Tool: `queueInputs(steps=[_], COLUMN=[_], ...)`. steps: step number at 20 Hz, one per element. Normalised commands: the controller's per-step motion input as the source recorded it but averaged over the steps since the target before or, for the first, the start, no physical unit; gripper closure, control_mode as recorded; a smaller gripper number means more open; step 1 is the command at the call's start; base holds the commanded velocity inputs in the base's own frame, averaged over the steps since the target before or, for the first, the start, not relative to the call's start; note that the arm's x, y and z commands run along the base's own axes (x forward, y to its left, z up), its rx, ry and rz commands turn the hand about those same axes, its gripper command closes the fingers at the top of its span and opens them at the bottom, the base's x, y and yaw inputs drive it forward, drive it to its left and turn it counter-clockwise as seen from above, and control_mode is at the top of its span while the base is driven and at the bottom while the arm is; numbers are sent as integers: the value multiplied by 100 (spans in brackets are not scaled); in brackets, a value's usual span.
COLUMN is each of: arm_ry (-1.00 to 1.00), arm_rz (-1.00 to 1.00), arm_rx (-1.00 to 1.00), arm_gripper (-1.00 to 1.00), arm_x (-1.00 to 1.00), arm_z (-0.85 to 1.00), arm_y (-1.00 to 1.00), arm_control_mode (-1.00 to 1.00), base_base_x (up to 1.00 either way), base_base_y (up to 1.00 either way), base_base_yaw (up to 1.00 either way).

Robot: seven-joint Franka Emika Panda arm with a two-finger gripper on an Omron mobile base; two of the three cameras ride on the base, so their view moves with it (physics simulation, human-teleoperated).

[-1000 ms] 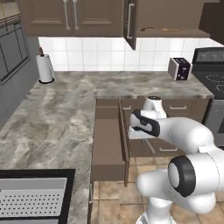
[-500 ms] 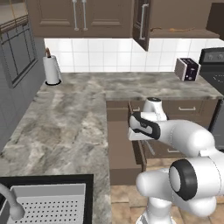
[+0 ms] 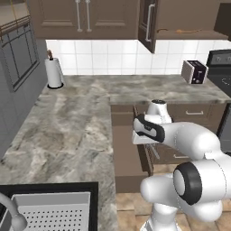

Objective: Organize the utensils by type. Pick up the wooden spoons from the counter and place them in the open cabinet. Then pick up the metallic utensils from the counter and place them in the open drawer.

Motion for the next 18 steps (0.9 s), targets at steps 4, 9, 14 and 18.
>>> queueInputs(steps=[4, 9, 14, 18], arm_ry=[0, 0, 0, 0], arm_rz=[0, 0, 0, 0], arm_rx=[0, 0, 0, 0], arm_gripper=[100, 100, 100, 100], arm_x=[0, 0, 0, 0], arm_z=[0, 0, 0, 0], arm_y=[0, 0, 0, 0], arm_control_mode=[100, 100, 100, 100], base_base_x=[0, 0, -2, -10], base_base_y=[0, 0, 0, -2], base_base_yaw=[0, 0, 0, -1])
